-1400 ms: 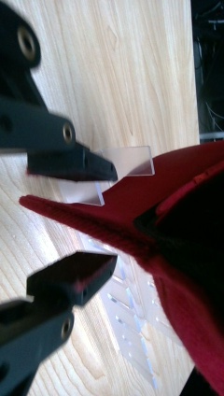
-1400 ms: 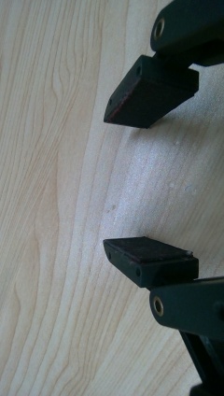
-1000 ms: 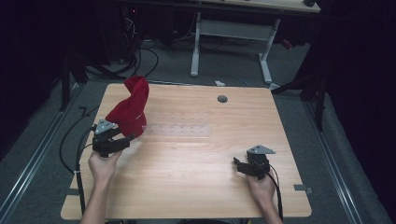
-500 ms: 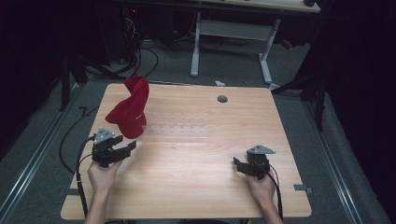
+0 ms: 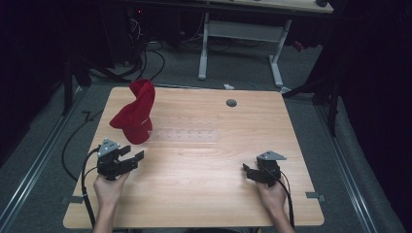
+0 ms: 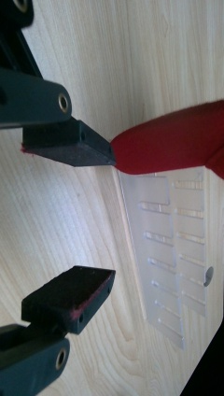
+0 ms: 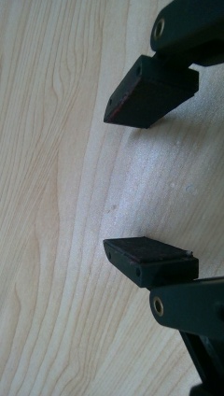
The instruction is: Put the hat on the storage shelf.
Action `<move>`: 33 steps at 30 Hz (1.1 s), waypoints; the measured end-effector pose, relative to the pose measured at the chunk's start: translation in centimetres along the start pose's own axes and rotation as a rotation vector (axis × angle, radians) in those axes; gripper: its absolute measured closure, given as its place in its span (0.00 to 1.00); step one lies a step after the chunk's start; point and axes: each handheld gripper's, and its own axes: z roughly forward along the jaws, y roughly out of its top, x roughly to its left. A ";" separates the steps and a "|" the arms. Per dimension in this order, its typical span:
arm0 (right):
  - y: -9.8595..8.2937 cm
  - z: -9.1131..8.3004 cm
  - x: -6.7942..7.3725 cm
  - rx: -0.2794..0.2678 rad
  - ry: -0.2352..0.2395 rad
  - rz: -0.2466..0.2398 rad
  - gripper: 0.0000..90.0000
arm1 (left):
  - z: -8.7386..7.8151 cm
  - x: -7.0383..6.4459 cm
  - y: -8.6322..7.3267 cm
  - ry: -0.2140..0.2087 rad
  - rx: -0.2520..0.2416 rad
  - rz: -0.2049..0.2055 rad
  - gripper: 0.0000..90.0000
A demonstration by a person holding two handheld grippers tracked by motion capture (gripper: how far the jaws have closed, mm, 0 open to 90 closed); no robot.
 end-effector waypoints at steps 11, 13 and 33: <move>0.0 0.0 0.0 0.000 0.000 0.001 0.38 | -0.1 -1.1 -1.4 -0.035 0.040 0.016 0.44; 0.0 0.0 0.0 0.000 0.000 0.000 0.38 | 0.0 -1.4 -1.7 -0.043 0.046 0.021 0.44; 0.0 0.0 0.0 0.000 0.000 0.001 0.38 | 1.5 -3.3 -4.5 -0.066 0.102 0.074 0.43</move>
